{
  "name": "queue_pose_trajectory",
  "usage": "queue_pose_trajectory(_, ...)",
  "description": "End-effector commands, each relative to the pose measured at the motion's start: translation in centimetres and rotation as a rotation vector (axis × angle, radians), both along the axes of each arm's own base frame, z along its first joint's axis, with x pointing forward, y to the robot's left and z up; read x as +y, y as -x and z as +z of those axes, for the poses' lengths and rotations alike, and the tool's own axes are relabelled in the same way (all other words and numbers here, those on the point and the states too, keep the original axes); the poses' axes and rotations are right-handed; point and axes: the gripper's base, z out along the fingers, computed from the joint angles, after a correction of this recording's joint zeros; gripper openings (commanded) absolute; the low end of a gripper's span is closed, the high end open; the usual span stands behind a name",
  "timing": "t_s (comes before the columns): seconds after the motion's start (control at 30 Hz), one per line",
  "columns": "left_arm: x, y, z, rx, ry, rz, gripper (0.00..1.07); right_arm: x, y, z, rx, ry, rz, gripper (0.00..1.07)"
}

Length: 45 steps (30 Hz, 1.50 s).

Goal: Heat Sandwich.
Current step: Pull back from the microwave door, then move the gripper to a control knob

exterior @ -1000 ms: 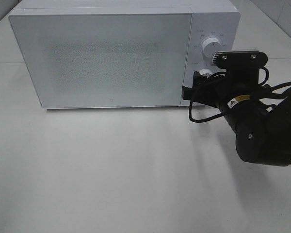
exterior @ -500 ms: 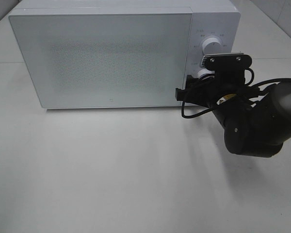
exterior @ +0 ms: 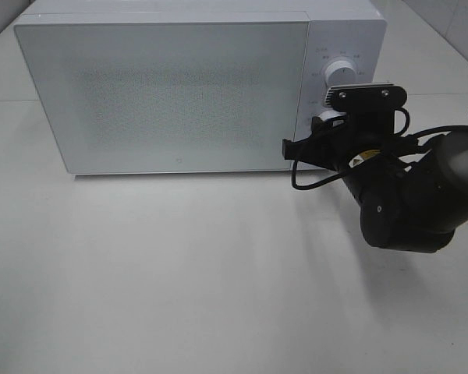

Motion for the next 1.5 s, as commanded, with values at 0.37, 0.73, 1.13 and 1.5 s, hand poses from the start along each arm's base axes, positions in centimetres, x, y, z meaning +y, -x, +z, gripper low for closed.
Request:
queue_pose_trajectory(0.37,-0.08,0.34,-0.02,-0.033,0.006,0.002,1.01,-0.08,-0.38,0.57,-0.035,-0.008,-0.010,0.07)
queue_pose_trajectory(0.73,-0.08,0.34,-0.02,-0.033,0.006,0.002,1.01,-0.01,-0.38,0.58,-0.032,-0.130,-0.026,0.10)
queue_pose_trajectory(1.13,-0.08,0.34,-0.02,-0.033,0.006,0.002,1.01,-0.04,-0.42,0.77,-0.041,-0.465,-0.091,0.10)
queue_pose_trajectory(1.5,-0.08,0.34,-0.02,-0.033,0.006,0.002,1.01,0.03,-0.48,0.99,-0.036,-0.954,-0.157,0.10)
